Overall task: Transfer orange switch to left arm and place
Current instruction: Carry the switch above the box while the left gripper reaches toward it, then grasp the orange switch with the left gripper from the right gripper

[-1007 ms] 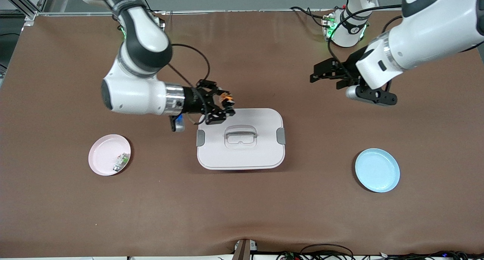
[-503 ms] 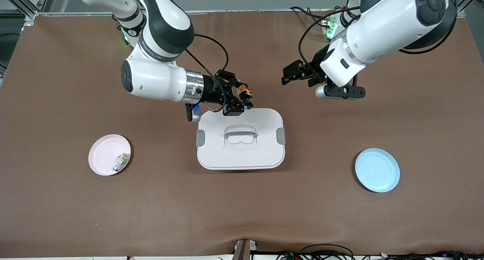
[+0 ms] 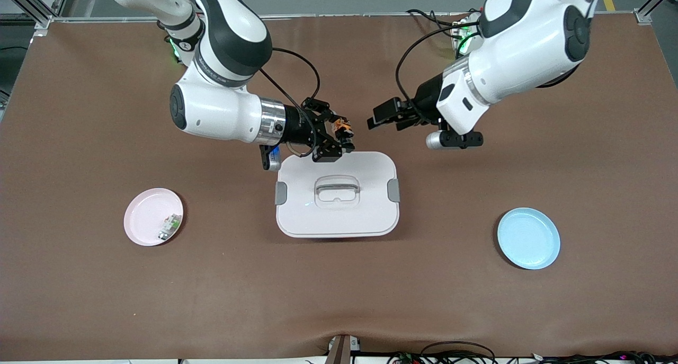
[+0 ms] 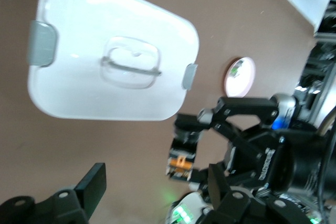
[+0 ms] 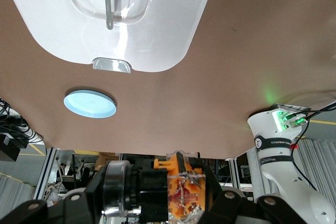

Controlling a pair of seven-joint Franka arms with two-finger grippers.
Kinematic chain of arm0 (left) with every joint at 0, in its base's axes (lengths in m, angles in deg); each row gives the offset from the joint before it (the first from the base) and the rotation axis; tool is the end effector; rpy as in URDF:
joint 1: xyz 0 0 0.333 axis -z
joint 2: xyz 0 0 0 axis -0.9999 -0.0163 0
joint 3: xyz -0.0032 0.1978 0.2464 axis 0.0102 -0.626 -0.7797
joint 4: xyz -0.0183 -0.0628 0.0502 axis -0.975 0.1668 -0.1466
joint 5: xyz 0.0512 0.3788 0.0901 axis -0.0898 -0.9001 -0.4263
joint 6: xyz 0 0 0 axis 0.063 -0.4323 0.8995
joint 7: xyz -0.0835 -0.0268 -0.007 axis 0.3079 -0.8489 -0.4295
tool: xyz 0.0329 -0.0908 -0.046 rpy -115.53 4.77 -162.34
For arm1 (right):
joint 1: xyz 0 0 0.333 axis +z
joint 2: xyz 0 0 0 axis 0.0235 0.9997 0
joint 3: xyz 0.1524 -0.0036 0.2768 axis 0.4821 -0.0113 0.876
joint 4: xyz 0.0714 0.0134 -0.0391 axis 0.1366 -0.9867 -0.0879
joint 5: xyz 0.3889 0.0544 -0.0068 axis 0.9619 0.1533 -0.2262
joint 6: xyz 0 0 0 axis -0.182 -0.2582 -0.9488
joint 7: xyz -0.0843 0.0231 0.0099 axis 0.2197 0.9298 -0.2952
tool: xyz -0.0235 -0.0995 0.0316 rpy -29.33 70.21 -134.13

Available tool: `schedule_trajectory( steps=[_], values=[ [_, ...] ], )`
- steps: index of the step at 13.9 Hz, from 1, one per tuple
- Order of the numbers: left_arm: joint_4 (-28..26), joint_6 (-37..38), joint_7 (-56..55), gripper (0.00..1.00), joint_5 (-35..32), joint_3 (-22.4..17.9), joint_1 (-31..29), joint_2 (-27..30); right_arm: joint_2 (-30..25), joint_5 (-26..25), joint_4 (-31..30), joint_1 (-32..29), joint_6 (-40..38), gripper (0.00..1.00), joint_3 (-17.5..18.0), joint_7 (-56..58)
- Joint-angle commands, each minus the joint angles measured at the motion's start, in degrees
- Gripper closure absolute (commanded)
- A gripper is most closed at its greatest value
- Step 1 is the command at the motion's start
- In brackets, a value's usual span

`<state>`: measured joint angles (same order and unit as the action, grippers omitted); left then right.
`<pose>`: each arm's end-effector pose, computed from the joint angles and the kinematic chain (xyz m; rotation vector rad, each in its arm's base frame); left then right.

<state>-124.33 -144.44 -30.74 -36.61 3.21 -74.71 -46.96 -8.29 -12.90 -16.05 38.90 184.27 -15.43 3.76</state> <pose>0.5328 -0.3424 0.5412 2.4261 0.3358 -0.1415 0.5503 0.4129 0.4657 -1.8887 1.4971 0.8896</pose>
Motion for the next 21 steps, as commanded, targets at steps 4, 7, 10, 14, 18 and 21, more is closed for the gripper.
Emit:
schedule_trajectory(
  steps=[4,7,10,14,18,21],
  values=[
    [-3.05,-12.78,1.25,0.13,3.75,4.59,0.23,-2.0,0.2,0.66,0.66,0.33,-0.41,0.67,-0.26,-0.49],
    [-4.12,-16.75,5.63,0.17,3.66,6.01,0.5,-4.45,0.2,0.66,0.75,0.15,-0.67,0.67,-0.26,-0.31],
    [-4.47,-16.86,7.05,0.21,3.49,6.01,1.29,-4.99,0.29,0.66,1.1,0.24,-0.67,0.67,-0.26,-0.58],
    [-4.55,-16.07,6.35,0.27,3.4,6.01,1.38,-4.55,0.29,0.66,1.1,0.24,-0.67,0.67,-0.26,-0.58],
    [-5.51,-12.46,6.09,0.26,3.4,6.1,1.29,-2.53,0.29,0.66,1.19,0.33,-0.5,0.67,-0.26,-0.66],
    [-7.1,-12.46,6.88,0.26,3.4,6.1,1.29,-0.94,0.29,0.66,1.28,0.33,-0.59,0.67,-0.26,-0.66]
  ],
)
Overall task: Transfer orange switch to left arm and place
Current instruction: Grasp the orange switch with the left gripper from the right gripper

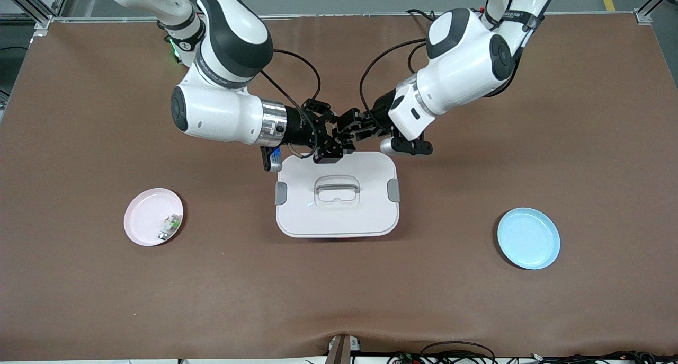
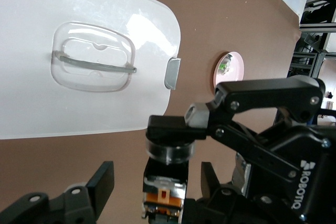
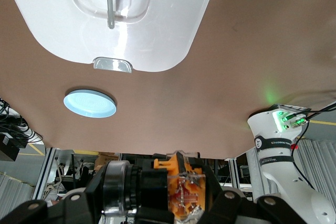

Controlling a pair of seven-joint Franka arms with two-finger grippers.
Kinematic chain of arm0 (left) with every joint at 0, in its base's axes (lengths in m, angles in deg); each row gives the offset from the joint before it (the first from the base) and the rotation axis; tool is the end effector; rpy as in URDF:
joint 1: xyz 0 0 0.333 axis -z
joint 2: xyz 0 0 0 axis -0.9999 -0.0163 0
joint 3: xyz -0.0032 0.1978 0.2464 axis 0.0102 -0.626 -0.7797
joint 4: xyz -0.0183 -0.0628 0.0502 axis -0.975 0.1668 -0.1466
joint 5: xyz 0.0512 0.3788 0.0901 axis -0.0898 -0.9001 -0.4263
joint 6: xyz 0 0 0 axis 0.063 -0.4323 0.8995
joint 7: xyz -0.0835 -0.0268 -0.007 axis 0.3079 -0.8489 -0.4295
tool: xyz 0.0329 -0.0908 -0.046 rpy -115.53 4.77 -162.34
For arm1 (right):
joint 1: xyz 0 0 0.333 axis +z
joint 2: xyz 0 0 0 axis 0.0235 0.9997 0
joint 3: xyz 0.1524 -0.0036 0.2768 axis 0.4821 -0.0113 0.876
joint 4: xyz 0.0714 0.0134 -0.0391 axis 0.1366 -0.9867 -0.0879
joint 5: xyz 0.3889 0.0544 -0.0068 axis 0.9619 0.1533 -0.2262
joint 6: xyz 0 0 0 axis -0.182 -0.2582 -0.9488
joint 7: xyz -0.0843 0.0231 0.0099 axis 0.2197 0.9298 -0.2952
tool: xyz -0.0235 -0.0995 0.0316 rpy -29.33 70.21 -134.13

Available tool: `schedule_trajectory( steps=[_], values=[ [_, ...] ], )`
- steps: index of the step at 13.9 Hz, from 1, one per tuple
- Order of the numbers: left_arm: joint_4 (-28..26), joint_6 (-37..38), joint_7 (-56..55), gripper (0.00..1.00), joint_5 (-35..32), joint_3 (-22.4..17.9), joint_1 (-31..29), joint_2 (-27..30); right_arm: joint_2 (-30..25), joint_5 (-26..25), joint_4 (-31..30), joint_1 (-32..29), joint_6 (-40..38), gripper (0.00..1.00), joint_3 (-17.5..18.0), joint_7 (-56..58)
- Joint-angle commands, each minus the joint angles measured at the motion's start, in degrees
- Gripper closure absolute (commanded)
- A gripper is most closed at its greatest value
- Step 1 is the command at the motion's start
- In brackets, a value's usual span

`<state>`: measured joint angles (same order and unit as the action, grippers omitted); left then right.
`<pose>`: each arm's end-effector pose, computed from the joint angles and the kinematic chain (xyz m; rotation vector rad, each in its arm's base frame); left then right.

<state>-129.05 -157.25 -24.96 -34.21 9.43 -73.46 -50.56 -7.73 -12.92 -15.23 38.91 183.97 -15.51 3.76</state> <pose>0.5104 -0.3982 0.4853 2.3924 0.2341 -0.0820 0.5526 0.4146 0.4658 -1.8915 1.4927 0.8901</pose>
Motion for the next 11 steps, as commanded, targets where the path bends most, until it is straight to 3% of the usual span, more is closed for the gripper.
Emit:
schedule_trajectory(
  steps=[1,2,4,6,7,11],
  values=[
    [-2.38,0.35,1.18,0.26,1.0,-0.12,0.12,2.39,-0.28,0.69,0.46,0.31,-0.29,0.67,-0.18,-0.67],
    [-2.47,0.35,1.27,0.28,1.0,-0.12,0.39,2.21,-0.28,0.6,0.63,0.31,-0.37,0.67,-0.18,-0.75],
    [-2.38,0.35,1.27,0.47,1.0,-0.12,0.39,1.95,-0.28,0.6,0.72,0.31,-0.46,0.67,-0.18,-0.76],
    [-2.29,0.35,0.92,0.78,1.0,-0.04,0.56,1.6,-0.28,0.6,0.72,0.31,-0.46,0.67,-0.18,-0.76],
    [-2.21,0.35,0.23,0.99,1.0,0.05,0.48,1.6,-0.28,0.6,0.72,0.31,-0.55,0.67,-0.18,-0.76],
    [-2.03,0.44,-1.1,1.0,1.0,0.05,0.13,1.68,-0.28,0.6,0.72,0.23,-0.55,0.66,-0.18,-0.67]
  ],
)
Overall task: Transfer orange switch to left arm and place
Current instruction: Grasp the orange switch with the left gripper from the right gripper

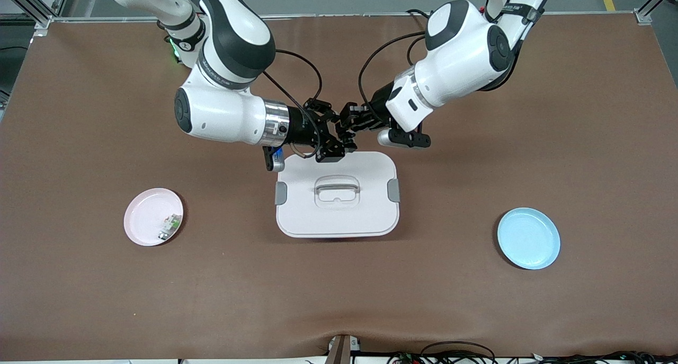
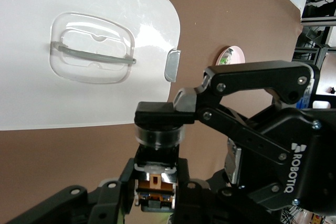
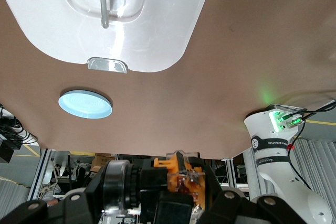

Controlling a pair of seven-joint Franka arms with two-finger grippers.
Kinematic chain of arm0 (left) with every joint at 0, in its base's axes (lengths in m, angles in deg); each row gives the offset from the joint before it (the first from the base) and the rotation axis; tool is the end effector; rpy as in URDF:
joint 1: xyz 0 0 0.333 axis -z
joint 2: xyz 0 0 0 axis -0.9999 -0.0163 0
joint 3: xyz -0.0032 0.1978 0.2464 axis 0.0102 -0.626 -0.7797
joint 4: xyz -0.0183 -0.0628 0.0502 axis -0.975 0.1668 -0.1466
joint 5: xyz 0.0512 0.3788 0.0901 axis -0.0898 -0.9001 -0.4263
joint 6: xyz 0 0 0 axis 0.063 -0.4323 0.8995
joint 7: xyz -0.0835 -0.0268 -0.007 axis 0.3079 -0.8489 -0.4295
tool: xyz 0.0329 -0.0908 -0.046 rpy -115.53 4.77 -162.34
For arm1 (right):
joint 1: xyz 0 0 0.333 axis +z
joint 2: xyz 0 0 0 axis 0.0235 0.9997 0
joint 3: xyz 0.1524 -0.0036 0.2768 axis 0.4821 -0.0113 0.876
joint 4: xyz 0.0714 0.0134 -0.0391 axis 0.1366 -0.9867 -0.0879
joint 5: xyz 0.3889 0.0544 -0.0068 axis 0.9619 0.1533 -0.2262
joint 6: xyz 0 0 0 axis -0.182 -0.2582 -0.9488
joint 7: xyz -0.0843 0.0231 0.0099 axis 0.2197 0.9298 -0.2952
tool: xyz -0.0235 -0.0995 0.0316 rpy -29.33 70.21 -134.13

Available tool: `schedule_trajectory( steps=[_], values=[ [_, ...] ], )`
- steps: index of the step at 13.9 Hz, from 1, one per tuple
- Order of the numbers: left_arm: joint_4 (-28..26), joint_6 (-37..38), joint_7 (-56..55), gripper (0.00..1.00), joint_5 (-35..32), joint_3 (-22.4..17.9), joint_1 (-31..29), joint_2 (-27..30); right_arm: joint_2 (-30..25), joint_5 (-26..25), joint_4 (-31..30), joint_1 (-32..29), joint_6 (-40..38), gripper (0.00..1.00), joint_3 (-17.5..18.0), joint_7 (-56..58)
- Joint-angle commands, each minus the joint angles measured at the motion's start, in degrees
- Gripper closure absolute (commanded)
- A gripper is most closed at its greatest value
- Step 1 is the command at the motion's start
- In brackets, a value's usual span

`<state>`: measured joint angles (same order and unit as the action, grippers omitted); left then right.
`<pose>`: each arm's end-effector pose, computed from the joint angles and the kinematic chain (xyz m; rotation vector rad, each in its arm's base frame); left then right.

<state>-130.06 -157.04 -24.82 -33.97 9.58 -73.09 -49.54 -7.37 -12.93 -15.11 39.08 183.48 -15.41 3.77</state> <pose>0.5014 -0.4012 0.4869 2.3977 0.2191 -0.0879 0.5506 0.4182 0.4621 -1.9022 1.4902 0.9032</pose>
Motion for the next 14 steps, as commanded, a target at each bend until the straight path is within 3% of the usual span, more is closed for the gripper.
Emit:
schedule_trajectory(
  steps=[1,2,4,5,6,7,11,14],
  values=[
    [-1.02,1.18,-1.41,1.0,0.67,-0.19,-0.51,0.76,-0.64,0.61,0.6,0.06,-0.06,0.66,-0.28,-0.68],
    [-0.85,2.5,-1.41,1.0,0.15,-0.28,-0.77,0.85,-0.64,0.61,0.6,0.06,-0.15,0.65,-0.28,-0.68],
    [-0.93,4.52,-1.33,1.0,-0.12,-0.71,-1.56,1.11,-0.72,0.52,0.6,-0.11,-0.24,0.48,-0.28,-0.59],
    [-0.93,5.4,-1.33,1.0,-0.9,-0.63,-2.96,1.2,-0.64,0.52,0.6,-0.2,-0.24,0.36,-0.28,-0.59],
    [-0.76,6.54,-1.24,1.0,-1.87,-0.63,-3.76,1.29,-0.72,0.43,0.6,-0.2,-0.32,0.11,-0.28,-0.59],
    [-0.67,7.6,-1.24,1.0,-2.66,-0.63,-4.63,1.29,-0.72,0.43,0.6,-0.2,-0.32,0.0,-0.28,-0.59],
    [-0.58,11.46,-0.98,1.0,-6.34,-0.72,-8.41,1.73,-0.72,0.34,0.6,-0.64,-0.32,0.0,-0.37,-0.33],
    [0.29,15.76,1.21,1.0,-11.97,-0.72,-14.38,1.9,-1.25,-0.44,1.92,-2.57,-6.36,0.0,-0.72,3.95]
  ],
)
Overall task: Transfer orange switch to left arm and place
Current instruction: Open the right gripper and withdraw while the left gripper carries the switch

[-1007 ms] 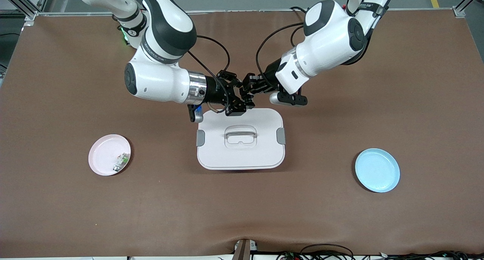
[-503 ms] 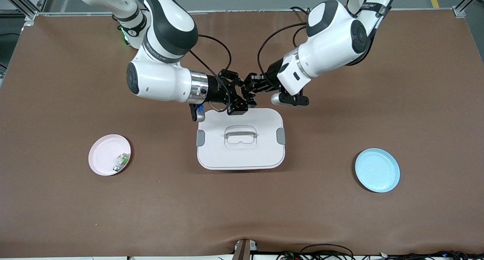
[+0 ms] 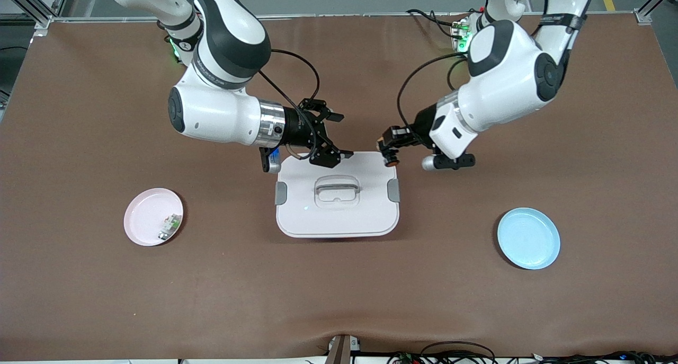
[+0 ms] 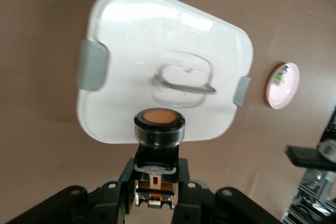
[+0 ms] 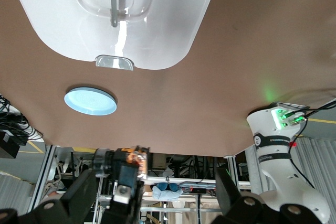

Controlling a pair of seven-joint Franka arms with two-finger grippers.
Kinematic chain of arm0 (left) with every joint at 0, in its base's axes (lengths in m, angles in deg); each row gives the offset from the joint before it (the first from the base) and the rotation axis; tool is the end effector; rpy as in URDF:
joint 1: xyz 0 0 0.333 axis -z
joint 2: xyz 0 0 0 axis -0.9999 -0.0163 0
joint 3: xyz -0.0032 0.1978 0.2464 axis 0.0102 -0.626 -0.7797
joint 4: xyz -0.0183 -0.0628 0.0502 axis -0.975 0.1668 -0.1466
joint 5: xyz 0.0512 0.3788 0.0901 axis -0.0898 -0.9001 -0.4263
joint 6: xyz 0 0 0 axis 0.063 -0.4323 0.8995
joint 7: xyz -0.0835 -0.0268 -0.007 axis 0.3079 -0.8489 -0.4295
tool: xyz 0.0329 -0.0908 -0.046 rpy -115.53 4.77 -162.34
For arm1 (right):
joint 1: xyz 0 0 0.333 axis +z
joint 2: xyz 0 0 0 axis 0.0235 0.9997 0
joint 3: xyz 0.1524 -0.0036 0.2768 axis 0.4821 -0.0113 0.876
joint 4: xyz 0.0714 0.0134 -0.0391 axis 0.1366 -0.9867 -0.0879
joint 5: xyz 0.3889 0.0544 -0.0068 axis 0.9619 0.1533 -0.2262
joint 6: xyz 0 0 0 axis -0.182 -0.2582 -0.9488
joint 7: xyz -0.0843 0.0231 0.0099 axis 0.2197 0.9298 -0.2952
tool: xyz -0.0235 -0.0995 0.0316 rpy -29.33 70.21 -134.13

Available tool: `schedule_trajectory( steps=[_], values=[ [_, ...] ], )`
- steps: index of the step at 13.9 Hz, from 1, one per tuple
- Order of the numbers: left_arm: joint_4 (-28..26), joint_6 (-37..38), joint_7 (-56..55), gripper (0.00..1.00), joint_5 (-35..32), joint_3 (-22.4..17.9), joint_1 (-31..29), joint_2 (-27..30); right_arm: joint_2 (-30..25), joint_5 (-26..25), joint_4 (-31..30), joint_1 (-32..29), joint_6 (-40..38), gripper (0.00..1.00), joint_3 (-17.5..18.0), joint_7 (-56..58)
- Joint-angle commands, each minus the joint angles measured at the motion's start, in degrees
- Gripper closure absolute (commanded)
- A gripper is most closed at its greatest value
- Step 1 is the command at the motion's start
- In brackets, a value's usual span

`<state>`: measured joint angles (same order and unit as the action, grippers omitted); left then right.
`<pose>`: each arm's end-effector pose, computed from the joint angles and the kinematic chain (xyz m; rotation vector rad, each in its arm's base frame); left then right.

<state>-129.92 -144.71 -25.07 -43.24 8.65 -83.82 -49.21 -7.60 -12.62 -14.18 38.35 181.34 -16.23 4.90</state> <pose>0.5502 -0.2976 0.4702 2.5641 0.2895 -0.1601 0.5576 0.4074 0.4715 -1.9070 1.4636 0.9070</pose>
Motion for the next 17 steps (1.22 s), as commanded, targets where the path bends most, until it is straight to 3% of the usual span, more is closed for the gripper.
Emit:
schedule_trajectory(
  steps=[1,3,5,10,13,17],
  values=[
    [0.24,4.67,3.99,1.0,-4.63,0.21,-5.67,1.48,-1.8,-1.72,0.9,-2.9,-7.55,0.0,0.01,6.51],
    [0.24,6.52,9.88,1.0,-7.37,0.21,-10.76,0.96,-3.91,-6.18,0.9,-7.02,-15.98,0.0,-0.16,12.23],
    [0.16,6.53,16.81,1.0,-9.38,0.13,-15.6,-1.58,-6.89,-15.92,0.29,-8.62,-22.41,0.0,-0.16,22.84],
    [2.78,5.39,27.38,1.0,-24.76,0.13,-21.86,-8.18,-18.4,-37.01,-11.9,-10.02,-23.15,0.0,-0.16,43.95],
    [5.51,5.21,30.02,1.0,-30.99,0.13,-23.18,-12.48,-23.94,-41.88,-19.56,-13.27,-20.51,0.0,-0.16,53.8],
    [7.01,-1.01,34.24,1.0,-39.62,0.13,-24.76,-18.37,-25.98,-48.47,-22.65,-17.57,-18.92,0.0,-0.16,60.94]
  ],
)
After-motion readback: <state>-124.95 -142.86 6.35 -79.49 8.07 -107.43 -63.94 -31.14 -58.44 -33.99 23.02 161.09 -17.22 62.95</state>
